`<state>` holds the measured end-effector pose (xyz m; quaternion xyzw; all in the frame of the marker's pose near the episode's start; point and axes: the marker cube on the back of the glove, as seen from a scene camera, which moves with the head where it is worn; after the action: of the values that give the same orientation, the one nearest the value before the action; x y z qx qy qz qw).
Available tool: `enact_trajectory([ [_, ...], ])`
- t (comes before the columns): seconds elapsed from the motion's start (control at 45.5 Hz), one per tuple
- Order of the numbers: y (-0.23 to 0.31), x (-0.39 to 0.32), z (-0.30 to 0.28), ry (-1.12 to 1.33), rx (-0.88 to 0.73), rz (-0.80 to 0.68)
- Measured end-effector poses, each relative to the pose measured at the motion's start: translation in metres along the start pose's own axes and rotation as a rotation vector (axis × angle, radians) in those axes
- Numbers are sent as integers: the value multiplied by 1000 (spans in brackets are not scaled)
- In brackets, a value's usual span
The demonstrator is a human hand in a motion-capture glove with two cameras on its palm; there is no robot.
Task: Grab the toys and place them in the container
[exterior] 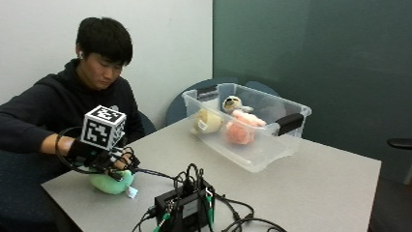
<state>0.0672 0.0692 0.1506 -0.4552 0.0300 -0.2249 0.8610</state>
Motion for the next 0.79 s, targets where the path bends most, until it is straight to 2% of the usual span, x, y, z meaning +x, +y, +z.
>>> enact_trajectory([
  [0.308,-21,10,-1,-167,259,-2],
  [0.527,-25,5,-17,-193,337,29],
  [0.791,-26,-18,-63,-370,409,3],
])
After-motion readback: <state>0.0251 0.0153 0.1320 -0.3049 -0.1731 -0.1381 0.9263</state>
